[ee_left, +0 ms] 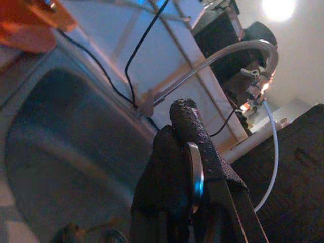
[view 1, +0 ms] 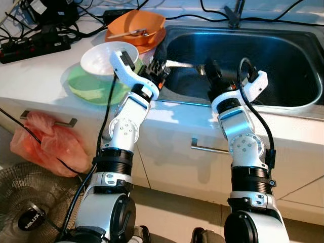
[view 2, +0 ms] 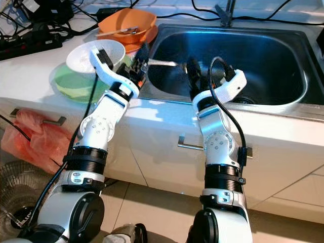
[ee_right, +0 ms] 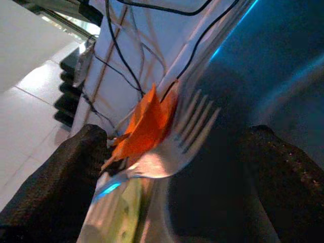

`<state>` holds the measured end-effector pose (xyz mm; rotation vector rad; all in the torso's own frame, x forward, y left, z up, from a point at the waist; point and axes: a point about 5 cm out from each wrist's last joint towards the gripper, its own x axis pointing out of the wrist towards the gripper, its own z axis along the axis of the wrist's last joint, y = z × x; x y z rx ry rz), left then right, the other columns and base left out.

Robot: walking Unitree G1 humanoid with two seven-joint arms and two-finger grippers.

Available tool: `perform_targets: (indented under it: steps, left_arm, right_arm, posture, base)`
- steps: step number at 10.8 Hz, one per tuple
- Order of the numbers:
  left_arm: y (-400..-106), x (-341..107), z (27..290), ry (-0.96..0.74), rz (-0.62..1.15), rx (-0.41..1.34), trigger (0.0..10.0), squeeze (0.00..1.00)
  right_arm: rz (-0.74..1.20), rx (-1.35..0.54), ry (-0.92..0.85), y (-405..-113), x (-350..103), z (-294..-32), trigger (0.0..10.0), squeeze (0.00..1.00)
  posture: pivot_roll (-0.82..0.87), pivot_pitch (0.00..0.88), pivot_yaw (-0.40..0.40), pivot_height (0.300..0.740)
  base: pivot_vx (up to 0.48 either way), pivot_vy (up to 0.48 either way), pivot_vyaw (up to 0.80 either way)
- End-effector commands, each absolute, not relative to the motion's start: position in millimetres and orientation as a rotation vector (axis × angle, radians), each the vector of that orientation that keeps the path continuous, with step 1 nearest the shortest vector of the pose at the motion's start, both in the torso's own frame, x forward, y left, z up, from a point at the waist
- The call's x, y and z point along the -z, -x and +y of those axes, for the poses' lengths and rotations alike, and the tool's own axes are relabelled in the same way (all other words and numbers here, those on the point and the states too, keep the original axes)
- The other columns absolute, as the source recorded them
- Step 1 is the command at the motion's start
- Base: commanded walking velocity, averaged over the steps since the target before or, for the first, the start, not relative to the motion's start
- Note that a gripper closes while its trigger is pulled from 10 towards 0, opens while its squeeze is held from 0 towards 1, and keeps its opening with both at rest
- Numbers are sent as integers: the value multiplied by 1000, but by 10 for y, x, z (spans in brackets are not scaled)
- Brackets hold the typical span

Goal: Kitchen organization

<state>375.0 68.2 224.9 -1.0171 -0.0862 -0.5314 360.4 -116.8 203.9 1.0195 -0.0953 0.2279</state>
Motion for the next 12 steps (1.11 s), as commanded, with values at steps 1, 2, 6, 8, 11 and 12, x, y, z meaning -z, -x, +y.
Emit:
perform_targets:
  steps: [1, 2, 6, 8, 11, 12]
  left_arm:
    - [-3641, -2359, 175, 1156, -48, 648, 0, 0]
    - [-3653, -2396, 154, 1175, -45, 661, 0, 0]
    - [-3657, -2516, 90, 1222, -46, 719, 0, 0]
    - [-3631, -2498, 38, 1240, -22, 729, 0, 0]
    - [-3575, -2466, -50, 1270, 20, 750, 0, 0]
    - [-3560, -2453, -58, 1275, 31, 752, 0, 0]
  right_arm:
    - [-86, -351, -1131, -3589, -2250, -726, 10000, 0]
    - [-84, -394, -1167, -3581, -2299, -669, 10000, 0]
    - [-70, -448, -1194, -3566, -2326, -573, 10000, 0]
    - [-74, -456, -1201, -3564, -2330, -559, 8078, 0]
    - [-102, -458, -1220, -3555, -2363, -570, 0, 0]
    - [-118, -438, -1210, -3565, -2371, -605, 0, 0]
  posture:
    - [-13, 113, 120, 740]
    - [-14, 116, 121, 740]
    - [-14, 119, 121, 740]
    - [-13, 120, 125, 740]
    - [-13, 123, 128, 740]
    - [-13, 123, 128, 740]
  base:
    - [0, 0, 0]
    - [0, 0, 0]
    - [0, 0, 0]
    - [0, 0, 0]
    - [0, 0, 0]
    - [0, 0, 0]
